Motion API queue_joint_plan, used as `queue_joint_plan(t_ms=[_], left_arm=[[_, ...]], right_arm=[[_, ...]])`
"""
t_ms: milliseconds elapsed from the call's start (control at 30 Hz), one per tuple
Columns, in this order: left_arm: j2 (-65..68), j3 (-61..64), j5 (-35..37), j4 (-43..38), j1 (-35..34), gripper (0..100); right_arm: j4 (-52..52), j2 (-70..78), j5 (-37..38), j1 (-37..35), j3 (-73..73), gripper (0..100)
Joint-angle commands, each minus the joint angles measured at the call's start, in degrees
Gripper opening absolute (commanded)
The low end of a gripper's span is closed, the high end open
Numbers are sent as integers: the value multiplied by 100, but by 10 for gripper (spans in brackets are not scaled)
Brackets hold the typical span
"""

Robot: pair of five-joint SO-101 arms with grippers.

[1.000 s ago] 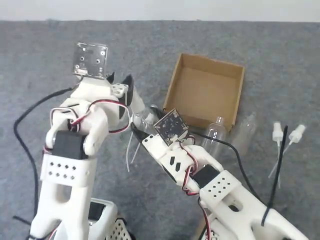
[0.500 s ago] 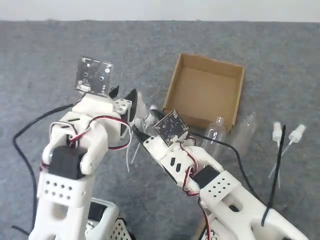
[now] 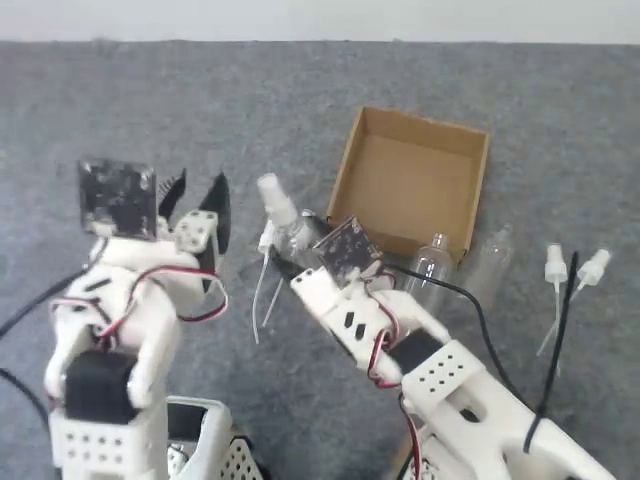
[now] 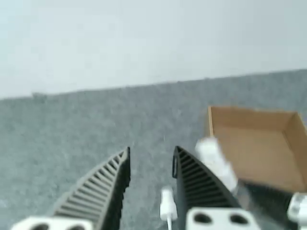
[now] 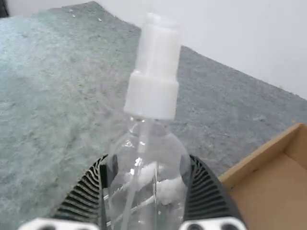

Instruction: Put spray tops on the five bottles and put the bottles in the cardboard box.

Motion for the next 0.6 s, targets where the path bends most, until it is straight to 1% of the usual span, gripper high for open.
queue_joint_plan(t_ms=[0,167,267,400,567], left_arm=[[-185,673,-18,-431,88,135],[-360,1604,0,-941,519,136],[-589,2070,0,-1231,949,181],[-1099,2396,0,-1248,1284,237],[-1776,2985,0,-1512,1292,254]], right_arm=[[620,-189,-53,462,-1064,6],[1086,-171,-44,875,-1899,6],[1508,31,-44,1007,-2602,6],[2105,804,-53,971,-3657,6],[2738,1868,-53,532,-4589,6]])
